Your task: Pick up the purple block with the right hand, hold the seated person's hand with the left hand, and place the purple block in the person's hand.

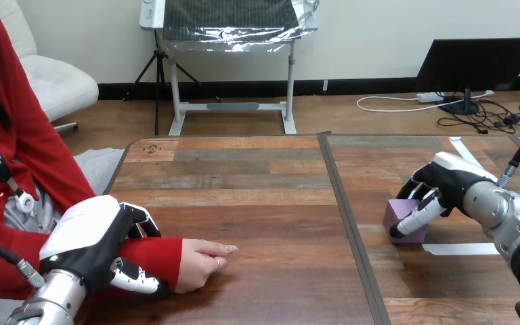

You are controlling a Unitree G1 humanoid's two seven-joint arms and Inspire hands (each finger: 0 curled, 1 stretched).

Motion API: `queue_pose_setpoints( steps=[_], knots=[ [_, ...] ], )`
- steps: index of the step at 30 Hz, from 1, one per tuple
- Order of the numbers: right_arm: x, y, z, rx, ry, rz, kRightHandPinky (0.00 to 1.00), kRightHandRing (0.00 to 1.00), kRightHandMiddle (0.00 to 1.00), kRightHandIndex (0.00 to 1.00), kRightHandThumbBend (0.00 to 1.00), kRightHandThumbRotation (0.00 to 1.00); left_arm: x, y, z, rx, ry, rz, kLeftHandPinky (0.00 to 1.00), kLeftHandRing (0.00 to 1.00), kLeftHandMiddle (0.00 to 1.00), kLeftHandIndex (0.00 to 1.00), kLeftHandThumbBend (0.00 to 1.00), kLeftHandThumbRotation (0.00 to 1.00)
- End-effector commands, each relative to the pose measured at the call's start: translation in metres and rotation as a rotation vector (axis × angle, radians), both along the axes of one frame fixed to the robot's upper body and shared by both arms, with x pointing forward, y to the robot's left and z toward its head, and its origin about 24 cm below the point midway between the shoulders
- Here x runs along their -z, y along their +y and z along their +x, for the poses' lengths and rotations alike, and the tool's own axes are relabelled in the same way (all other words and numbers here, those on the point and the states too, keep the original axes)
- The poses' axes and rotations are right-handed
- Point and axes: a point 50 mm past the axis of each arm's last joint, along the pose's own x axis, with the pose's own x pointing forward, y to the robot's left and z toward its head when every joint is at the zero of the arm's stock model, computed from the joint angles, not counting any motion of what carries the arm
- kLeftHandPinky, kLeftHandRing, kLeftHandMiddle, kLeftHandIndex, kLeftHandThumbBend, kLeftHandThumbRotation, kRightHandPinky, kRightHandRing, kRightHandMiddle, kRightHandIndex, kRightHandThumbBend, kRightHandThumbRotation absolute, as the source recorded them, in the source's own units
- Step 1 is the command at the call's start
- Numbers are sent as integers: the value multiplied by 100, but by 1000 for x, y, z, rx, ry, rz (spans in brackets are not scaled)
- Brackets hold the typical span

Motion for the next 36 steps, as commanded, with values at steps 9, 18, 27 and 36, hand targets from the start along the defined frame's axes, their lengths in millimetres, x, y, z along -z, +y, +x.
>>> queue_pose_setpoints(
  steps=[9, 18, 27, 36],
  knots=[
    [-20, 6, 12, -24, -46, 0, 67, 74, 77, 78, 89, 33, -20, -3, 13, 28, -87, -7, 32, 39, 46, 49, 83, 0],
    [-19, 6, 11, -27, -47, 2, 68, 74, 78, 79, 93, 34, -22, -3, 12, 27, -95, -16, 33, 40, 47, 49, 84, 0],
    [-19, 7, 12, -29, -48, 4, 67, 73, 77, 77, 93, 28, -23, -2, 12, 22, -92, -11, 34, 41, 48, 49, 84, 0],
    [-19, 7, 12, -31, -55, 9, 63, 69, 74, 74, 89, 12, -24, -1, 12, 20, -91, -12, 35, 41, 48, 50, 84, 0]
  ],
)
